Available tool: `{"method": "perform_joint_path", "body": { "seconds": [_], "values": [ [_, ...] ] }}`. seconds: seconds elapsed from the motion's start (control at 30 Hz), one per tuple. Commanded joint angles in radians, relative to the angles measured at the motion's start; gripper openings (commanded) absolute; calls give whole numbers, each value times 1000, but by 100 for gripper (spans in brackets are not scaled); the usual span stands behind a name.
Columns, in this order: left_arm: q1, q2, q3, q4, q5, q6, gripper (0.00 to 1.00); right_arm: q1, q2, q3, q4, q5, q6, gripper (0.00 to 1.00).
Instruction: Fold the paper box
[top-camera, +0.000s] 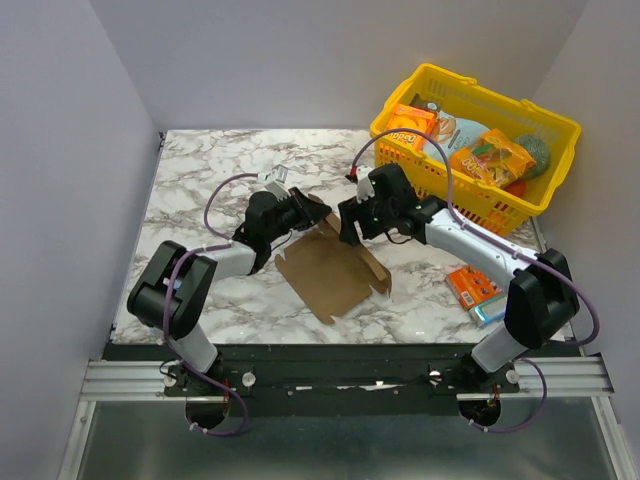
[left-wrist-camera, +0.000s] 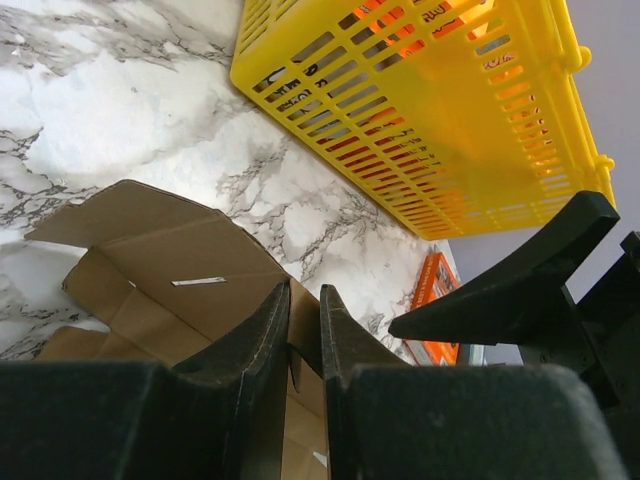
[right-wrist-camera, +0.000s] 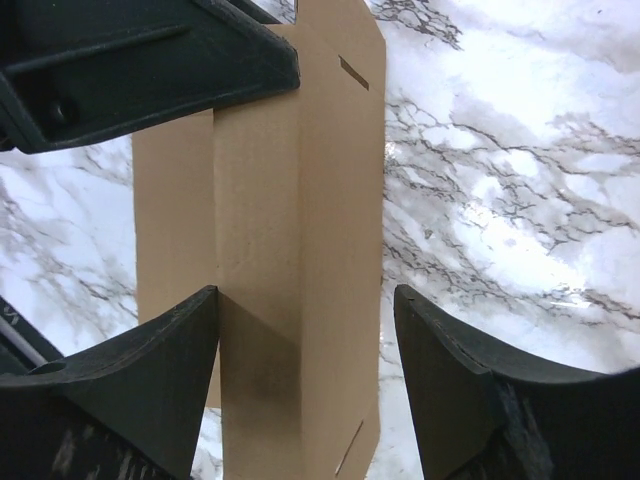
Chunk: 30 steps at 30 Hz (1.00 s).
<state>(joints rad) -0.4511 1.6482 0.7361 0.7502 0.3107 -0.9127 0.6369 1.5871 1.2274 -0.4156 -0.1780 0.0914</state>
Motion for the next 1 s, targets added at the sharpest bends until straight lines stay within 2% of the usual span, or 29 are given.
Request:
{"method": "perform_joint_path", "body": {
  "seconds": [0.0, 0.2, 0.43, 0.7, 0.8, 0.83, 0.9, 0.93, 0.97],
  "values": [
    [0, 30, -29, 37, 25, 80, 23, -8, -16, 4, -17, -84, 68, 77],
    [0, 44, -37, 66, 28, 86, 23, -9, 7, 1, -17, -75, 61, 73],
    [0, 51, -47, 92, 31, 90, 23, -6, 43, -6, -28, -34, 53, 55],
    [0, 59, -58, 133, 50, 84, 23, -8, 71, -6, -37, -5, 36, 46],
    [0, 53, -52, 135, 64, 80, 29, -8, 74, -9, -38, 5, 18, 44],
    [0, 47, -52, 132, 65, 89, 37, -8, 76, -9, -38, 6, 13, 42],
    [2, 24, -44, 109, 65, 101, 44, -8, 79, -11, -40, 14, -8, 41],
    [5, 13, -41, 97, 65, 109, 54, -8, 80, -12, -40, 14, -16, 39],
    [8, -5, -40, 77, 64, 118, 59, -8, 80, -14, -38, 12, -37, 39]
  ]
}}
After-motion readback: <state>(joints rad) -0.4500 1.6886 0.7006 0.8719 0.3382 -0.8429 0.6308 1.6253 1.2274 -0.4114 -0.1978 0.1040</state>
